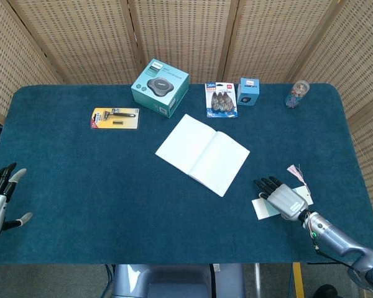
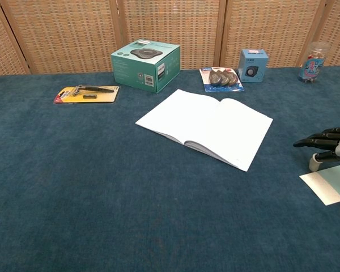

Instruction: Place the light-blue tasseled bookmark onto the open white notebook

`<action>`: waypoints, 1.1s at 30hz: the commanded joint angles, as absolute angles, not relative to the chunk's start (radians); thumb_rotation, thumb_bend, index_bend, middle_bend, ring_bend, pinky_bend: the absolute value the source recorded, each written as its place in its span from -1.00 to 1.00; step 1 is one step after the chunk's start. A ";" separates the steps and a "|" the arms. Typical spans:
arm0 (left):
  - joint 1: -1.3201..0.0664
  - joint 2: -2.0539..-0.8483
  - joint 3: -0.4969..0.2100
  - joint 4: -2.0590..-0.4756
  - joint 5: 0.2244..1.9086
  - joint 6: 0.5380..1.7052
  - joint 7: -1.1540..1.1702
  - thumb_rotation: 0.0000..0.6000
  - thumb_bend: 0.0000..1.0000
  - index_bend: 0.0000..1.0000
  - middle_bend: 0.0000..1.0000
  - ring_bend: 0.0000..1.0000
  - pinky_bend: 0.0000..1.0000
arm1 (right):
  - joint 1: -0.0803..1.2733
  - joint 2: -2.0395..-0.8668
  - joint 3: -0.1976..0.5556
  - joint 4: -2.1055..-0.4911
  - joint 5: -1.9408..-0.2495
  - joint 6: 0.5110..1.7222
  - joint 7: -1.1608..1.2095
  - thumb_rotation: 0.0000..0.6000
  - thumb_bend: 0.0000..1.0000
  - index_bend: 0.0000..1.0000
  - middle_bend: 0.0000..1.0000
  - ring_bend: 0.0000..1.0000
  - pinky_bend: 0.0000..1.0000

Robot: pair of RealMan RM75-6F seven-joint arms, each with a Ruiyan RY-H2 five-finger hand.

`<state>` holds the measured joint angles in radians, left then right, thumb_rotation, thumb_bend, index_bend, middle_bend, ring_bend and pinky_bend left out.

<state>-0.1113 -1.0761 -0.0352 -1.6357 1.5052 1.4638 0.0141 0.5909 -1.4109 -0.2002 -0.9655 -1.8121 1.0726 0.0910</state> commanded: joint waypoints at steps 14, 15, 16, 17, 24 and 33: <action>-0.110 -1.073 -0.034 -1.636 1.507 1.465 0.007 1.00 -1.00 -1.00 -1.00 -1.00 -1.00 | 0.587 -1.417 -0.204 -0.961 -1.826 1.117 0.107 1.00 -0.94 0.30 -1.00 -1.00 -0.77; -0.110 -1.073 -0.034 -1.636 1.507 1.465 0.007 1.00 -1.00 -1.00 -1.00 -1.00 -1.00 | 0.587 -1.416 -0.204 -0.963 -1.827 1.118 0.106 1.00 -0.94 0.30 -1.00 -1.00 -0.77; -0.110 -1.073 -0.033 -1.636 1.508 1.465 0.007 1.00 -1.00 -1.00 -1.00 -1.00 -1.00 | 0.587 -1.415 -0.203 -0.964 -1.826 1.120 0.105 1.00 -0.94 0.30 -1.00 -1.00 -0.77; -0.110 -1.073 -0.033 -1.636 1.509 1.465 0.006 1.00 -1.00 -1.00 -1.00 -1.00 -1.00 | 0.587 -1.413 -0.202 -0.967 -1.826 1.124 0.104 1.00 -0.94 0.30 -1.00 -1.00 -0.77; -0.111 -1.072 -0.034 -1.635 1.506 1.463 0.004 1.00 -1.00 -1.00 -1.00 -1.00 -1.00 | 0.582 -1.395 -0.181 -0.980 -1.821 1.168 0.080 1.00 -0.94 0.30 -1.00 -1.00 -0.75; -0.111 -1.062 -0.037 -1.638 1.503 1.462 -0.017 1.00 -1.00 -1.00 -1.00 -1.00 -1.00 | 0.640 -1.299 -0.109 -1.135 -1.806 1.180 0.003 1.00 -0.94 0.30 -1.00 -1.00 -0.72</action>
